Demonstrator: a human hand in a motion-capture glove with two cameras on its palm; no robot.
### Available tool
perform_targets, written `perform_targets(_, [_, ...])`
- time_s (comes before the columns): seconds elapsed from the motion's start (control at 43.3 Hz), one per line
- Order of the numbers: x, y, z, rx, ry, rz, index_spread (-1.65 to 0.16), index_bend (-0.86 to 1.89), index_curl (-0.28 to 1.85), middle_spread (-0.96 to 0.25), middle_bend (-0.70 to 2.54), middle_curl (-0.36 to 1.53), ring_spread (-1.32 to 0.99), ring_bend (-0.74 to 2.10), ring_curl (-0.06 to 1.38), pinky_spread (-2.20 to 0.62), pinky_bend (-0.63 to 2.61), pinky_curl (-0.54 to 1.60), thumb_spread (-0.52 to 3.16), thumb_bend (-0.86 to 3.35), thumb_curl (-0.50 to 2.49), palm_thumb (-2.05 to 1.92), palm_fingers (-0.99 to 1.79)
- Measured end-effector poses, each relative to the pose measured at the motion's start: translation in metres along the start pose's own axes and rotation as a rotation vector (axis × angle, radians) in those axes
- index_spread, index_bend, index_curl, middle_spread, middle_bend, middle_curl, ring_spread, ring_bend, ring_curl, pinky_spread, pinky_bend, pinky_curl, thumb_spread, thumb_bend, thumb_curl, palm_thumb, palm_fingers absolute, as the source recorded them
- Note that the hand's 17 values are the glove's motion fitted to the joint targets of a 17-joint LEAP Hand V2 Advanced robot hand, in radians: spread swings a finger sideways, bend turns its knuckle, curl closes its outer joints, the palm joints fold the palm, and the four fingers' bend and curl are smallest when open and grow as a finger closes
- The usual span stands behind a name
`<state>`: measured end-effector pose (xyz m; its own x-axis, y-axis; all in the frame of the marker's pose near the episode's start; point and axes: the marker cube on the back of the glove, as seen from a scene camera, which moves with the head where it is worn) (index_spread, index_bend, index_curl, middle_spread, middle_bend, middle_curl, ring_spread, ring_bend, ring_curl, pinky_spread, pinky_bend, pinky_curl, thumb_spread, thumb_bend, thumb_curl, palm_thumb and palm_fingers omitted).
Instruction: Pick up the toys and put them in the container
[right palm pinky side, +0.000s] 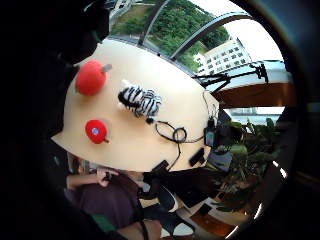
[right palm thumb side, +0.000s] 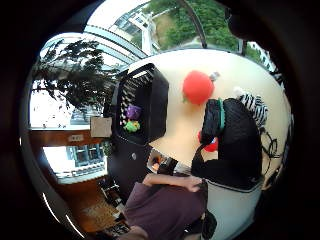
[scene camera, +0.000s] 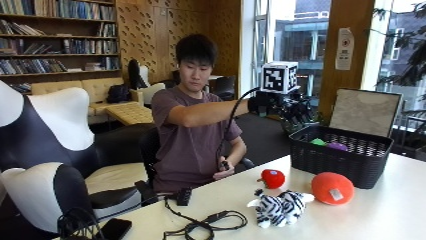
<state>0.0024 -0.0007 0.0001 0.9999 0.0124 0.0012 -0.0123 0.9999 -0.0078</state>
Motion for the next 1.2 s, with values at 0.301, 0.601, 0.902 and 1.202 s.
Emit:
perform_targets(0.301, [0.017,0.005,-0.025,-0.041,0.072,0.026,-0.18,0.16,0.12,-0.08,0.18,0.10,-0.11,0.49,0.15,-0.05,0.63,0.23,1.23,0.25,0.10,0.17,0.17])
perform_targets(0.601, [0.016,-0.017,-0.041,-0.049,0.080,0.023,-0.21,0.15,0.17,-0.07,0.23,0.20,-0.13,0.55,0.19,-0.03,0.66,0.27,1.51,0.23,0.18,0.08,0.09])
perform_targets(0.902, [-0.032,-0.075,0.028,-0.276,0.184,-0.179,-0.22,0.02,0.15,-0.02,0.14,0.24,-0.05,0.49,0.20,0.01,0.84,0.33,1.42,0.13,0.22,0.00,-0.24])
perform_targets(1.202, [-0.054,-0.126,0.175,-0.488,0.336,-0.110,-0.22,0.04,0.11,0.05,0.09,0.20,0.03,0.40,0.20,0.06,1.10,0.40,1.30,0.09,0.27,0.06,-0.33])
